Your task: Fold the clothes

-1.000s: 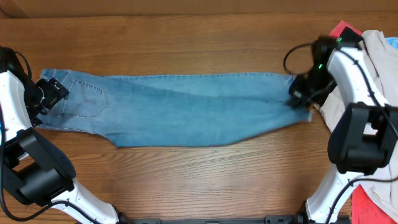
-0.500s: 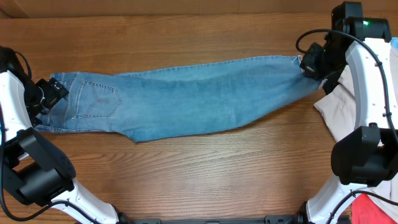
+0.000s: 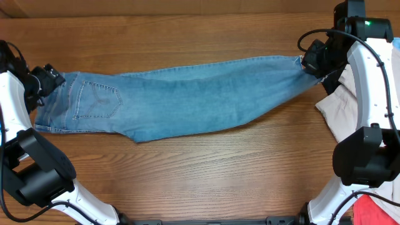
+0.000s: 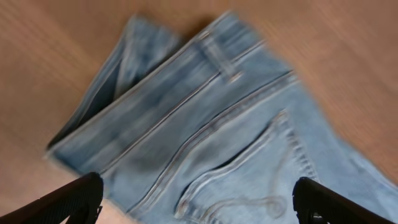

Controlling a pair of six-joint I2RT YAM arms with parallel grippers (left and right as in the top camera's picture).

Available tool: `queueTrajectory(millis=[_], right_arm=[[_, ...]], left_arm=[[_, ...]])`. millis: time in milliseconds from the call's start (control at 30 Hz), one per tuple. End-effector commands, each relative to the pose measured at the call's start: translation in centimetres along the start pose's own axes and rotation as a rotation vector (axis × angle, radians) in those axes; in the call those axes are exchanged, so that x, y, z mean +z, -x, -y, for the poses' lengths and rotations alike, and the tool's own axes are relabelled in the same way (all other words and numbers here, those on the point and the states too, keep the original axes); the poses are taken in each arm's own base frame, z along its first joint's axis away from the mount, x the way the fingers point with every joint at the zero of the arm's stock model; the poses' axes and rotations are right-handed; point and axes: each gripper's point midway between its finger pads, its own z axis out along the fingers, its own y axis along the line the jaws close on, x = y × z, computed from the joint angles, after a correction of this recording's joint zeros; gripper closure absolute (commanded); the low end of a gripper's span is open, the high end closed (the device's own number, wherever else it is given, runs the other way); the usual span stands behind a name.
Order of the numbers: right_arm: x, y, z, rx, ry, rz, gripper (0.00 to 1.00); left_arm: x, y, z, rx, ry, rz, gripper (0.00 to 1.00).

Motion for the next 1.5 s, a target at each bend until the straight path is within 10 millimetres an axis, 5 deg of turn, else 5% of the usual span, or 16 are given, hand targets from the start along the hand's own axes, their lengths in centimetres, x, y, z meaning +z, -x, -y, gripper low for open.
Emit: queueTrajectory(millis=[0,300,500,1000,1267,1467], right_arm=[[-0.3,0.4,0.4,-0.001,-0.02,0.018,0.96],[-0.3,0.0,0.9,-0.005,-0.042,0.003,0.96],[-0.3,-0.3,1.7,-0.003,-0.083,-0.004,0.96],[-0.4,-0.5,1.9,0.0,-0.093,-0.012,0.96],[-0.4,-0.5,1.9,0.0,-0.093,-0.012,0.96],[-0.4,-0.5,1.9,0.0,-0.092,-0.011,0.96]], left_arm=[[0.5,0.4,1.6,0.101,-0.088,0.007,0.02],[2.5,3.1,1.8,0.181,-0.107,0.099,0.07],[6.2,4.4,1.7,0.276,-0.103,0.128,0.0],[13.1,3.1,2.4,0.332,-0.164,0.082,0.0],[12.9,2.6,4.5,0.364,-0.217,0.077,0.27],[12.0,2.5,5.5,0.363,-0.278,0.077,0.73]])
